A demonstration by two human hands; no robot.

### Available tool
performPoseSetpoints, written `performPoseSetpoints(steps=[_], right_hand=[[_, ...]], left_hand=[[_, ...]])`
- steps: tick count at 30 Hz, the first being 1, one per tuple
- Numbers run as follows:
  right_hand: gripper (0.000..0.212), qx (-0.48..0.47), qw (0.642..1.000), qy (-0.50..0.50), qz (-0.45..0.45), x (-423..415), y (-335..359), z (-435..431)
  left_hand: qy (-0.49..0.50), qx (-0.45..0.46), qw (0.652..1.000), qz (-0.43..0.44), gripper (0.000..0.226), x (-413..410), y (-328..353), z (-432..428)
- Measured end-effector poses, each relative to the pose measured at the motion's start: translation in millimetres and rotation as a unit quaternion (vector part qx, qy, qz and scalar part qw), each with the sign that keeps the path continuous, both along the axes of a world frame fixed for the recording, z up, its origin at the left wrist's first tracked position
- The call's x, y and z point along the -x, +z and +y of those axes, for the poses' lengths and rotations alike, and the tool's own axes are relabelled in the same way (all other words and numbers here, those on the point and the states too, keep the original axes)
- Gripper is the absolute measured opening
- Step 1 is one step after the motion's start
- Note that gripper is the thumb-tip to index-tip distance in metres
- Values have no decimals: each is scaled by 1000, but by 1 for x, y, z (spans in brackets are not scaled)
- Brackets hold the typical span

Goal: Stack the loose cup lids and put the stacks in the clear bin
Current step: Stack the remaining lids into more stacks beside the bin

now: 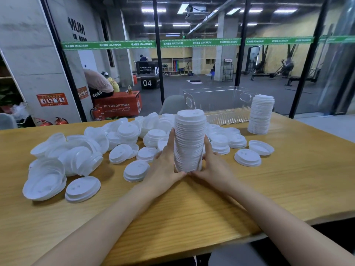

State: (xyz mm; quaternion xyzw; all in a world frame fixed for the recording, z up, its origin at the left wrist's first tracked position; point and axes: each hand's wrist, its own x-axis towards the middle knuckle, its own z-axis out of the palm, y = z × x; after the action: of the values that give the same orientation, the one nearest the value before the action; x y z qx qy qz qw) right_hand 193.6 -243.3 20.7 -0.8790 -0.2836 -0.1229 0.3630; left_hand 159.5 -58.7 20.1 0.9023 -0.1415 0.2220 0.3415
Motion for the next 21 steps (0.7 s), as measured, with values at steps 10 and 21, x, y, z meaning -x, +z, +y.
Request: performPoseSetpoints(steps=[10, 21], right_hand=[[118, -23, 997, -68, 27, 3, 11, -90], [120, -4, 988, -154, 15, -31, 34, -187]], left_hand=[[-75, -12, 997, -18, 128, -20, 16, -88], [-175, 24, 984, -1, 118, -67, 47, -187]])
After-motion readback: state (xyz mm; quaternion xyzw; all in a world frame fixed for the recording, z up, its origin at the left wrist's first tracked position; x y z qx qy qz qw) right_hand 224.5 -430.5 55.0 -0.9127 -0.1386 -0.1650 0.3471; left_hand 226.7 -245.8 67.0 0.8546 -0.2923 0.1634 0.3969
